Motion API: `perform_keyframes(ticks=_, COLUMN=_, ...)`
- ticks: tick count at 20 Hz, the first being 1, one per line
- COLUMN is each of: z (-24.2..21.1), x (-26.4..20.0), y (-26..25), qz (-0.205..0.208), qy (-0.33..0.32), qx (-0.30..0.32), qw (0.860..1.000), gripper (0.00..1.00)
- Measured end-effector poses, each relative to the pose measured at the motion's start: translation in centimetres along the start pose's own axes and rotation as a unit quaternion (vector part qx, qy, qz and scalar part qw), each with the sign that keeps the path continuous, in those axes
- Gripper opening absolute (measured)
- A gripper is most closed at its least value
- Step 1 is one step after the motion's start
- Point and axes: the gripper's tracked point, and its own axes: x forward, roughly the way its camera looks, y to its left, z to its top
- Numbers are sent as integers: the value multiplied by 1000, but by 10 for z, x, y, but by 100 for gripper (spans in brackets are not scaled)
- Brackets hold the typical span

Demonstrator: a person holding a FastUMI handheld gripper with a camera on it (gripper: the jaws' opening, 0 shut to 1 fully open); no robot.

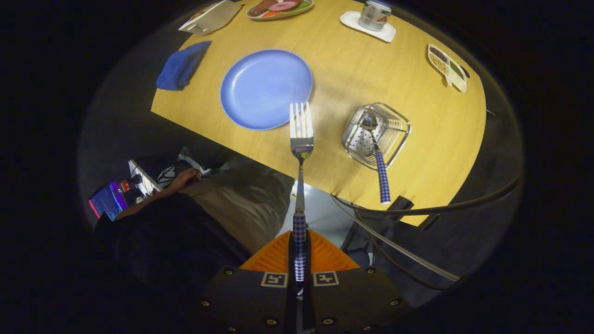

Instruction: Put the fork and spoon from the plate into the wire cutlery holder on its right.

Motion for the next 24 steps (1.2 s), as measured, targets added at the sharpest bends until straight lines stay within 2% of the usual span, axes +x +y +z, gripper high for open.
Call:
perform_keyframes(ticks=4, z=-3, x=-1, y=-39, qz=-31, qy=23, qx=8, qw=999, gripper=6)
perform_keyframes(ticks=14, z=12, x=-5, y=-81, qz=-50, qy=123, qx=-4, qw=991, gripper=6)
perform_keyframes(ticks=21, z=25, x=12, y=-100, qz=-50, qy=204, qx=0, qw=978, gripper=5)
perform_keyframes(ticks=24, z=35, x=15, y=-104, qz=-51, qy=219, qx=3, qw=974, gripper=9)
